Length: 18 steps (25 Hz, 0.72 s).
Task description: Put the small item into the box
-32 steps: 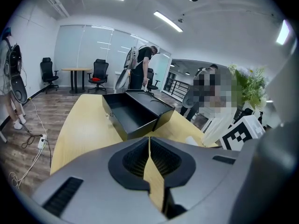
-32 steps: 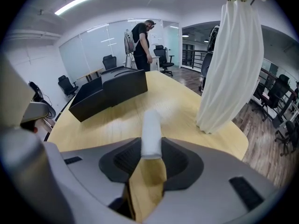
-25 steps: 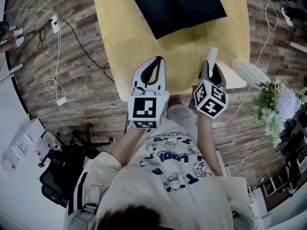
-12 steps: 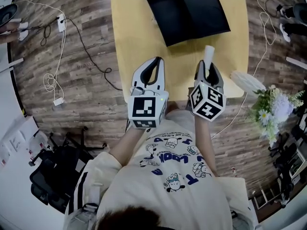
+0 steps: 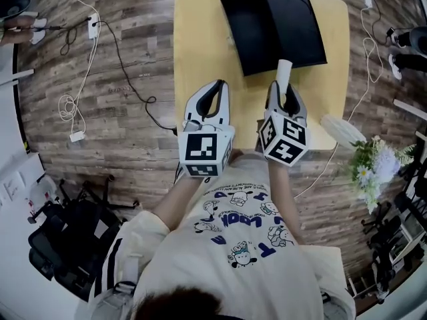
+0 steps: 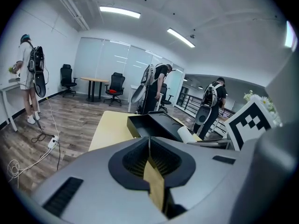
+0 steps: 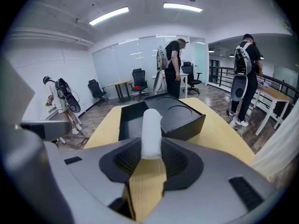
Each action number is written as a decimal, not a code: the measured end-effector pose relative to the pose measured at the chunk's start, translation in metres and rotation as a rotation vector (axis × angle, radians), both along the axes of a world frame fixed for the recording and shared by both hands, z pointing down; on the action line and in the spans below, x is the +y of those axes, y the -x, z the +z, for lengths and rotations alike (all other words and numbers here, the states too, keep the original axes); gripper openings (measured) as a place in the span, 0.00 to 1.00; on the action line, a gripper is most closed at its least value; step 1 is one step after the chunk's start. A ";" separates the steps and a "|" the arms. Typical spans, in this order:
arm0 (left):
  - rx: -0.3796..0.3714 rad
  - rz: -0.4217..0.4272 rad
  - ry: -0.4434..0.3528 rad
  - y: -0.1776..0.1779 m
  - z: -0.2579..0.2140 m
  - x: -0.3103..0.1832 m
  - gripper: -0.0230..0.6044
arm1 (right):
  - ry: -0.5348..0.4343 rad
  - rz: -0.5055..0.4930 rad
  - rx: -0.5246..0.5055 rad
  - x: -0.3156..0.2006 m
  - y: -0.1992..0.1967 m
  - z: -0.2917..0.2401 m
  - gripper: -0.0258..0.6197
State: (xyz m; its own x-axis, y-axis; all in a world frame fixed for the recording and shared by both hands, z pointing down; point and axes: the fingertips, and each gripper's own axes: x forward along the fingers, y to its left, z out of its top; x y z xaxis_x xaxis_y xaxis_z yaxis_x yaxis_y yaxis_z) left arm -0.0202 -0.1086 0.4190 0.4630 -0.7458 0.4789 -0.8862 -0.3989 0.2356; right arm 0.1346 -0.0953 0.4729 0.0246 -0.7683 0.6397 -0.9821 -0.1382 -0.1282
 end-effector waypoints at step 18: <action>0.001 -0.050 0.029 0.018 0.010 -0.037 0.07 | 0.017 -0.083 -0.015 -0.056 0.033 0.011 0.27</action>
State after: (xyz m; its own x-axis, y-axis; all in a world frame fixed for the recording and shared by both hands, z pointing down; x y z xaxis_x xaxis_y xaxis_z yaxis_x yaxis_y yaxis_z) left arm -0.0380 -0.1456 0.4289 0.4258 -0.7539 0.5003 -0.9047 -0.3466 0.2477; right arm 0.1021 -0.1513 0.4843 -0.0481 -0.7561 0.6527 -0.9882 -0.0591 -0.1413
